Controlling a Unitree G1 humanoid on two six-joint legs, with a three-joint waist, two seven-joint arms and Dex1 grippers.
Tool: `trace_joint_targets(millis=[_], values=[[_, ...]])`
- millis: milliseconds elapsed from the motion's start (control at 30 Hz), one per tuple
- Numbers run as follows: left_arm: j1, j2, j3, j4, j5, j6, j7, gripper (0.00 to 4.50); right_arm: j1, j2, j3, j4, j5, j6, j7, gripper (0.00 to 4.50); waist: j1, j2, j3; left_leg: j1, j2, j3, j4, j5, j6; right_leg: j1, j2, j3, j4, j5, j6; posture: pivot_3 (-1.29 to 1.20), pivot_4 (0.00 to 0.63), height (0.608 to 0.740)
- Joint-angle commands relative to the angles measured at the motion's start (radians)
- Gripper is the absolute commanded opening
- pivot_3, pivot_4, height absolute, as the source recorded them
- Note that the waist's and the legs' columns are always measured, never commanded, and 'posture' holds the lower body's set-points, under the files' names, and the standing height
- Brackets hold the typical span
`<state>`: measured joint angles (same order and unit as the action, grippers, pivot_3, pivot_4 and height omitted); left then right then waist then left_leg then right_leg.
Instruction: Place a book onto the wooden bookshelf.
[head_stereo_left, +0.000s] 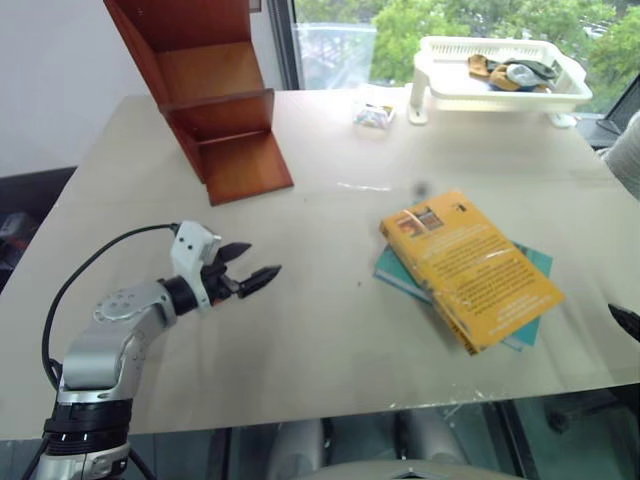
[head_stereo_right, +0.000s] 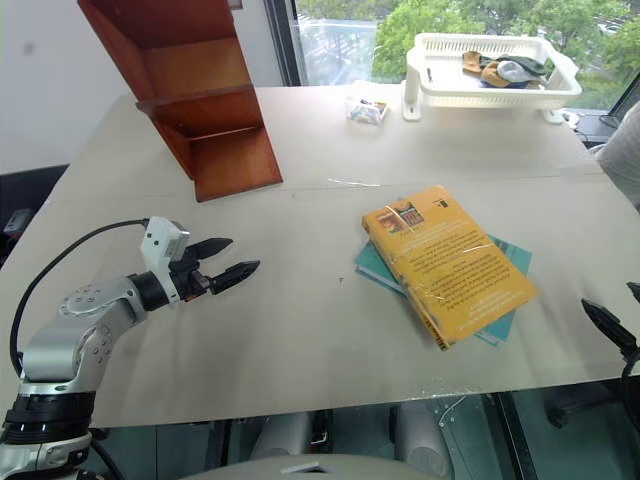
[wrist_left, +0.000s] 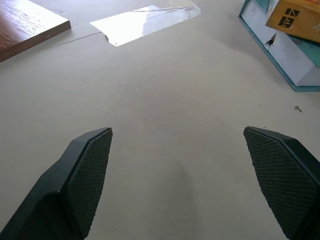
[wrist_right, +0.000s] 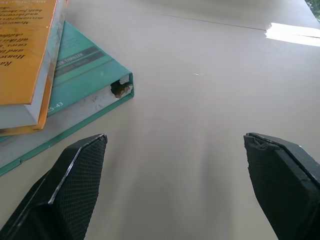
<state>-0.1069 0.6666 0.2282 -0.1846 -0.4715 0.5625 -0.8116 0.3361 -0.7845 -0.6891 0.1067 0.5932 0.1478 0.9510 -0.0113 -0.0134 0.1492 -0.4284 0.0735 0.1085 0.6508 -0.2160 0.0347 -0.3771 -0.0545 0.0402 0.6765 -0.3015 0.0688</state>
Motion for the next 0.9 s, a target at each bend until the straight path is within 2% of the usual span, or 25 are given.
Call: trace_joint_targets(millis=[33,367,800,900], values=[[0.001,0.022,0.034,-0.037,-0.015,-0.019,-0.011,4.47,-0.006,-0.021,-0.037,-0.006,-0.01,-0.013,0.003,4.48,0.0,0.0,0.0,0.0,0.0,0.0,0.0,0.0,0.0,0.0,0.0,0.0,0.0,0.0,0.0,0.0,0.15,0.74],[-0.02,0.04,0.015,-0.001,-0.001,-0.09,-0.046,4.47,0.001,-0.012,-0.041,-0.024,-0.031,-0.001,0.003,4.48,0.0,0.0,0.0,0.0,0.0,0.0,0.0,0.0,0.0,0.0,0.0,0.0,0.0,0.0,0.0,0.0,0.15,0.74],[-0.042,0.045,-0.005,0.018,0.02,-0.13,-0.067,4.47,-0.006,-0.013,-0.031,-0.018,-0.079,0.053,-0.085,4.48,0.0,0.0,0.0,0.0,0.0,0.0,0.0,0.0,0.0,0.0,0.0,0.0,0.0,0.0,0.0,0.0,0.15,0.74],[-0.063,0.044,0.01,0.025,0.018,-0.192,-0.099,4.47,-0.031,-0.01,-0.017,-0.01,-0.085,0.079,-0.112,4.48,0.0,0.0,0.0,0.0,0.0,0.0,0.0,0.0,0.0,0.0,0.0,0.0,0.0,0.0,0.0,0.0,0.15,0.74]])
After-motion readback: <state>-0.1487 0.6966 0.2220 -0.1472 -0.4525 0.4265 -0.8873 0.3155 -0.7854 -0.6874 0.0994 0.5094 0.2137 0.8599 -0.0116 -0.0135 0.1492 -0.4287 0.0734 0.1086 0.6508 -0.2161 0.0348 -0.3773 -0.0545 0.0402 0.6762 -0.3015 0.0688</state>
